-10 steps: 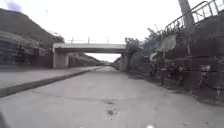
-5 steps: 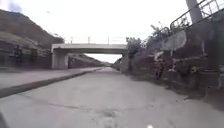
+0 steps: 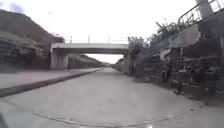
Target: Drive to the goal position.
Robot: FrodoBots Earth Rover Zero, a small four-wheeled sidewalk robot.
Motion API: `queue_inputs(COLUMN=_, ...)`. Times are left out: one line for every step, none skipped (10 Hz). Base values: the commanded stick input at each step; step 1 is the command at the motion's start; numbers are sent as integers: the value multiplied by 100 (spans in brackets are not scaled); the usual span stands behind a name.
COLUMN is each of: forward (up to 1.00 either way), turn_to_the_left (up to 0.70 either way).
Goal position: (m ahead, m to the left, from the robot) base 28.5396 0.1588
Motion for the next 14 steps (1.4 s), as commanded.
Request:
queue_inputs(forward=70, turn_to_the_left=0)
queue_inputs(forward=70, turn_to_the_left=0)
queue_inputs(forward=70, turn_to_the_left=0)
queue_inputs(forward=70, turn_to_the_left=0)
queue_inputs(forward=70, turn_to_the_left=0)
queue_inputs(forward=70, turn_to_the_left=0)
queue_inputs(forward=70, turn_to_the_left=0)
queue_inputs(forward=70, turn_to_the_left=0)
queue_inputs(forward=70, turn_to_the_left=0)
queue_inputs(forward=70, turn_to_the_left=0)
queue_inputs(forward=70, turn_to_the_left=0)
queue_inputs(forward=70, turn_to_the_left=0)
queue_inputs(forward=70, turn_to_the_left=0)
queue_inputs(forward=70, turn_to_the_left=0)
